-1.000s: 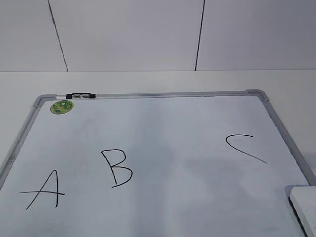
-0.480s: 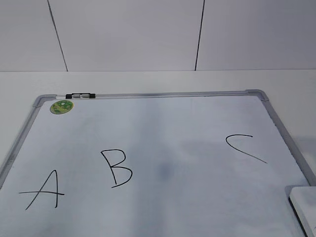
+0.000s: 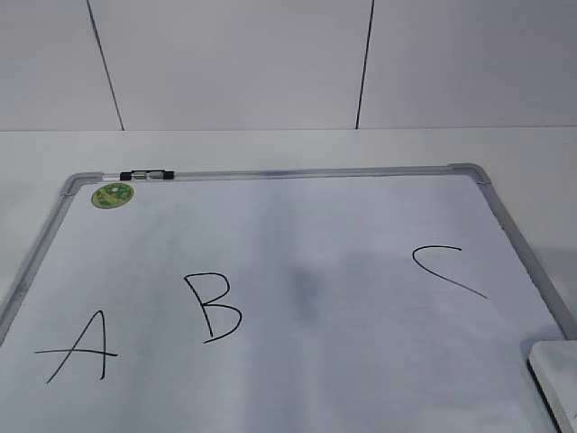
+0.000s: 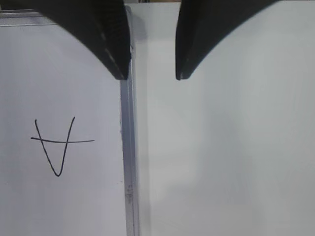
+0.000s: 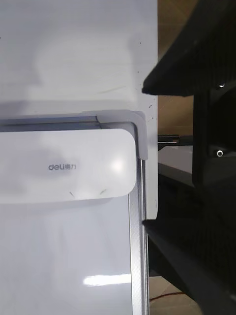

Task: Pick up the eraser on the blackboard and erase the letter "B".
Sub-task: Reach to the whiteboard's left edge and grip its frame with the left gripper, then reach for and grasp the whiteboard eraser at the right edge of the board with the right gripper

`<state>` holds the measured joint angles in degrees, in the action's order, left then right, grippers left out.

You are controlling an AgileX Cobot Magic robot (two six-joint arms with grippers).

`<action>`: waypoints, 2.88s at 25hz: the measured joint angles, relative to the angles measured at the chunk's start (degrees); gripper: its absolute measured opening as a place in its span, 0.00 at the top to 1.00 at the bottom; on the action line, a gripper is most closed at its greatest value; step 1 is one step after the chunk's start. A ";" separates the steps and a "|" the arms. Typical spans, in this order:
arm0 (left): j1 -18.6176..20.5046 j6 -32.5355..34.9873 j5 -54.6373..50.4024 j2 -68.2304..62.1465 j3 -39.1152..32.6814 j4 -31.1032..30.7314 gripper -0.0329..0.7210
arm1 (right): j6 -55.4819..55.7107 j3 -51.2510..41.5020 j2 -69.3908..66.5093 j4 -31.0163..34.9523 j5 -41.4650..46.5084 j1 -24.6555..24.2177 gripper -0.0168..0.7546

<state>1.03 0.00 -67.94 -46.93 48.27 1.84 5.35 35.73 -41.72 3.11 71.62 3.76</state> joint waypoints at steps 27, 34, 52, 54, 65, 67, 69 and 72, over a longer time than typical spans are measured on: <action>0.00 10.96 11.90 -48.47 12.40 7.83 0.64 | -0.78 0.41 -7.34 0.65 -1.30 0.00 0.23; -0.97 12.57 14.04 -52.10 12.53 8.97 0.64 | -0.78 0.41 -7.34 0.65 -2.30 0.00 0.23; -1.21 12.78 15.26 -59.05 16.66 7.55 0.64 | -0.81 0.41 -7.34 0.86 -2.34 0.00 0.23; -1.21 12.78 15.26 -59.80 16.66 7.55 0.64 | -0.81 0.41 -7.34 0.86 -2.43 0.00 0.23; -1.21 12.85 15.35 -61.08 16.79 7.55 0.69 | -0.81 0.41 -7.34 0.86 -2.56 0.00 0.23; -1.21 12.85 15.35 -61.17 16.79 7.55 0.73 | -0.81 0.41 -7.34 0.86 -2.70 0.00 0.23; -1.21 12.85 15.35 -61.17 16.79 7.55 0.75 | -0.81 0.41 -7.34 0.86 -2.70 0.00 0.23; -1.30 12.85 15.35 -61.17 16.79 7.65 0.81 | -0.81 0.41 -7.34 0.86 -2.70 0.00 0.23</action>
<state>-0.27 12.85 -52.59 -108.10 65.07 9.49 4.53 36.14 -49.06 3.97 68.92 3.76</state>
